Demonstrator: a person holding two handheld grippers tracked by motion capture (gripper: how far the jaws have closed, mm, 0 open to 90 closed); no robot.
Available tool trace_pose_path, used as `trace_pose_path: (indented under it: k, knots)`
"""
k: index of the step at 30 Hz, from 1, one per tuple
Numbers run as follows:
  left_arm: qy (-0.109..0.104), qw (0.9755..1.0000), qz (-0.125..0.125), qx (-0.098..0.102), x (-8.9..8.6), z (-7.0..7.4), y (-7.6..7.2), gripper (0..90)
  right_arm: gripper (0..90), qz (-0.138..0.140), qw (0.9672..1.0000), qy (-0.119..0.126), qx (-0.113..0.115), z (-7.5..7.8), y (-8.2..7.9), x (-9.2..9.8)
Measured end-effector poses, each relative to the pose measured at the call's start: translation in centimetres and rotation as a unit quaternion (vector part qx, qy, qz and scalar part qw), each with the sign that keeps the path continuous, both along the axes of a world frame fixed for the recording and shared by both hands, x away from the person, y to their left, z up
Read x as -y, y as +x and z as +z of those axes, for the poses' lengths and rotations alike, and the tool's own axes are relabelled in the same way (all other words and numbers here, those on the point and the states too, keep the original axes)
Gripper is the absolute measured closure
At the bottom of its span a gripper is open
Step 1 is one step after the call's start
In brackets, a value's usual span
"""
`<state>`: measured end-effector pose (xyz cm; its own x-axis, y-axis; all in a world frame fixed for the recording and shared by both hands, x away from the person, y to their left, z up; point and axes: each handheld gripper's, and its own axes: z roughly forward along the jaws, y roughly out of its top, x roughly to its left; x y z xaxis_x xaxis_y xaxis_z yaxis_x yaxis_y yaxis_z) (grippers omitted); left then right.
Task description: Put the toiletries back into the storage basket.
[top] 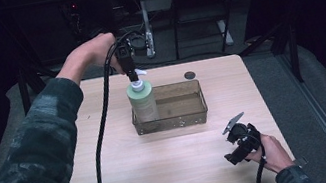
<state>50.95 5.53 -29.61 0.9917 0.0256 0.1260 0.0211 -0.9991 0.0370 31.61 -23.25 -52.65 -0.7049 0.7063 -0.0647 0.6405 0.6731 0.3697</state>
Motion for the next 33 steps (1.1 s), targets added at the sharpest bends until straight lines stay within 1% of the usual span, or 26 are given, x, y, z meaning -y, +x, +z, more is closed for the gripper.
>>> trace_pose_path:
  k: [5,8,14,17,18,21,23,26,29,31,32,33]
  knots:
    - [0.007,1.0,-0.001,-0.004,0.1,-0.6,0.1,62.9,10.4,-0.001,1.0,-0.001,0.0,0.0,0.0,0.0]
    - [0.005,1.0,0.0,-0.004,0.0,-0.7,0.2,62.9,10.4,-0.002,1.0,-0.001,-0.001,0.0,0.0,0.0]
    - [0.008,0.9999,0.003,-0.009,0.0,-1.0,0.4,62.8,10.5,-0.001,1.0,-0.001,-0.001,0.0,0.0,0.0]
    - [0.005,0.9999,0.004,-0.01,0.1,-1.4,0.4,62.8,10.5,-0.001,1.0,0.0,0.0,-0.1,0.0,0.0]
    - [0.001,0.9999,0.004,-0.009,0.1,-1.3,0.4,62.8,10.5,-0.001,1.0,-0.001,-0.001,0.0,0.0,0.0]
    - [0.0,0.9999,0.007,-0.011,0.1,-1.3,0.5,62.8,10.6,-0.001,1.0,0.0,0.0,0.0,0.0,0.0]
    - [-0.006,0.9998,0.011,-0.013,-0.1,-1.4,0.6,62.7,10.6,0.0,1.0,-0.001,-0.001,0.0,0.0,0.0]
    - [-0.022,0.9995,0.018,-0.015,-0.5,-1.4,0.8,62.3,10.6,0.0,1.0,-0.001,-0.001,0.0,0.0,0.0]
    - [-0.04,0.9987,0.024,-0.018,-1.0,-1.4,1.0,61.7,10.6,0.0,1.0,-0.002,-0.001,0.0,0.0,0.0]
    - [-0.048,0.9983,0.027,-0.019,-1.3,-1.5,1.0,60.7,10.6,0.0,1.0,-0.003,-0.001,0.0,0.0,0.0]
    - [-0.049,0.9983,0.026,-0.019,-1.4,-1.4,1.0,60.4,10.6,0.0,1.0,-0.002,0.0,0.0,0.0,0.0]
    - [-0.056,0.9978,0.027,-0.021,-1.5,-1.5,1.0,59.5,10.6,-0.001,1.0,-0.003,-0.001,0.0,0.0,0.0]
